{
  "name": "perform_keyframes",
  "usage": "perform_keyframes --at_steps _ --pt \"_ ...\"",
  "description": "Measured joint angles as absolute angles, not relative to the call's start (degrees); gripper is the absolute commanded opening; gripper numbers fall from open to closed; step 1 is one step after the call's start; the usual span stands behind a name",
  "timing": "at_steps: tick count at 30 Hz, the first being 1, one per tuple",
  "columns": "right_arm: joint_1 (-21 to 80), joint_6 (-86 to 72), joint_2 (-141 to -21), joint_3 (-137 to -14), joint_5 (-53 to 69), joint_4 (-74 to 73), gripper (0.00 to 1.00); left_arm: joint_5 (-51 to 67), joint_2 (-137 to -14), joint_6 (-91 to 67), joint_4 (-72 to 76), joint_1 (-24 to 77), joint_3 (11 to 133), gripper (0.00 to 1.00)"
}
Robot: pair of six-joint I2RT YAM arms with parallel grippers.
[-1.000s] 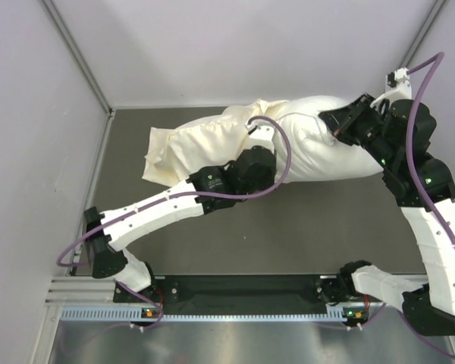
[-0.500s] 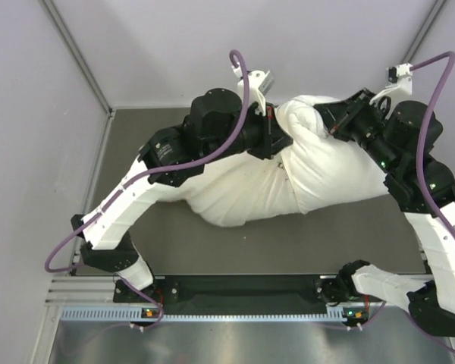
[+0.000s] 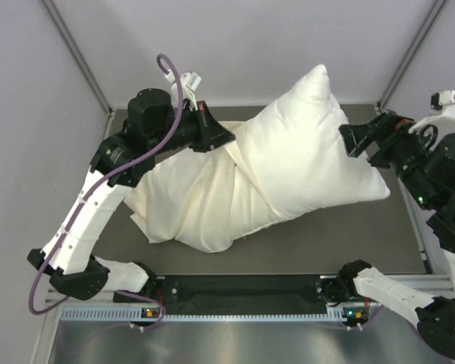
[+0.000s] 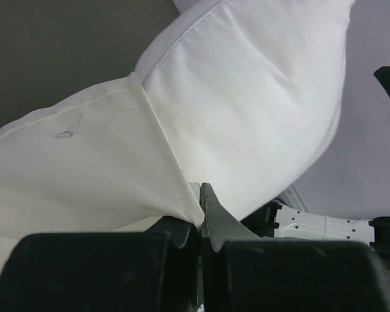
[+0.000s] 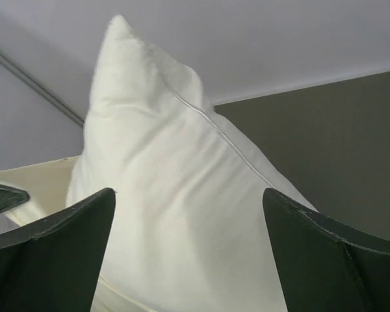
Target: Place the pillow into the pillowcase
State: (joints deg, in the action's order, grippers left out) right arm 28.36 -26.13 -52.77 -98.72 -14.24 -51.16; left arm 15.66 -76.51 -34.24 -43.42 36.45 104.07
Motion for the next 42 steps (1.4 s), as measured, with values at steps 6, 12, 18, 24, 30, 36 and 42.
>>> perform_keyframes --at_steps 6,12,18,24,30,36,42 --pt "28.4 -25.1 -47.9 -94.3 -23.7 -54.0 0.96 14.6 -70.5 -32.8 -45.1 36.5 102.5 0.00" --pt "28.4 -24.9 -47.9 -91.4 -30.8 -54.5 0.98 14.5 -65.1 -31.7 -47.6 36.5 100.6 0.00" --pt "26.6 -22.1 -56.2 -98.6 -32.4 -54.5 1.00 13.7 -58.8 -31.3 -49.2 36.4 95.5 0.00" --pt "13.0 -20.6 -68.8 -110.9 -20.0 -54.0 1.00 12.8 -52.7 -31.2 -52.4 36.4 94.0 0.00" --pt "1.5 -22.6 -77.3 -107.3 2.3 -48.9 0.94 12.6 -48.1 -31.2 -56.3 36.4 93.9 0.00" --pt "0.8 -26.0 -78.6 -86.5 18.7 -38.3 0.91 12.4 -45.2 -31.3 -59.3 36.4 94.0 0.00" --pt "2.3 -28.6 -81.7 -76.1 29.5 -26.9 0.93 14.7 -43.1 -31.6 -60.9 36.4 93.9 0.00"
